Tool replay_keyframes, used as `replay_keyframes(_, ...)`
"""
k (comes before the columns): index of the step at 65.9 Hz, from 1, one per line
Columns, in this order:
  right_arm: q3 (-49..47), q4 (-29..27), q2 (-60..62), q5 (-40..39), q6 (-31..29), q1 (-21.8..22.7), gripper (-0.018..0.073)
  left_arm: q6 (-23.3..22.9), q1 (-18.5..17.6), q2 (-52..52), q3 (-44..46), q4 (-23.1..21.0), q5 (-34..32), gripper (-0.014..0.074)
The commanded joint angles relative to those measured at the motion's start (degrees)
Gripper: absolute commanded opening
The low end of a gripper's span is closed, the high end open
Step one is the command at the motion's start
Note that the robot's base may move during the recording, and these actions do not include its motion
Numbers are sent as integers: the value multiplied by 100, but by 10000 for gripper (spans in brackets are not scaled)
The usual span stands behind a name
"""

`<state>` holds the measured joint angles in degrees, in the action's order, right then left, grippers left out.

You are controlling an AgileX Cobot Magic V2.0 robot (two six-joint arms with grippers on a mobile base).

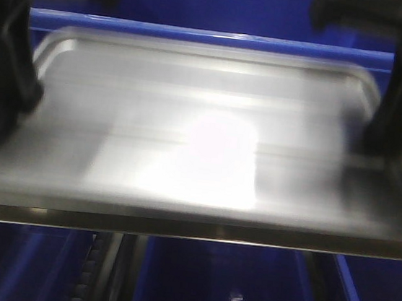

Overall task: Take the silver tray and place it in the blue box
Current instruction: 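Lower the tray into the blue crate and open both grippers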

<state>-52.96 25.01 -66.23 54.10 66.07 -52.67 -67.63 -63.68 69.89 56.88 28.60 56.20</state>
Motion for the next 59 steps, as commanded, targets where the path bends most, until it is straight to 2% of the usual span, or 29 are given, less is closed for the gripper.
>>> replay_keyframes(1, -711, 416, 138, -752, -269, 19, 57, 325, -10, -156, 739, 295, -695, -104)
replay_keyframes(9, -1232, 774, 15, -737, -421, 251, 57, 563, 403, -102, 1325, 522, -906, -104)
replay_keyframes(18, -1776, 1039, -337, -1022, -781, 853, 57, 1301, 1281, 223, 1857, 457, -1602, -104)
replay_keyframes(25, -2093, 1333, -685, -1696, -959, 1337, 57, 1397, 1895, 603, 2169, 457, -2226, -104)
replay_keyframes(34, -2291, 1563, -1154, -2768, -959, 1861, 57, 1397, 2466, 1097, 2318, 506, -3052, -104)
replay_keyframes(44, -2291, 1710, -1700, -3767, -959, 2280, 57, 1397, 2767, 1627, 2318, 520, -3306, -104)
replay_keyframes(59, -2291, 1710, -2251, -3942, -959, 2448, 61, 1397, 2806, 2049, 2318, 584, -3299, -103)
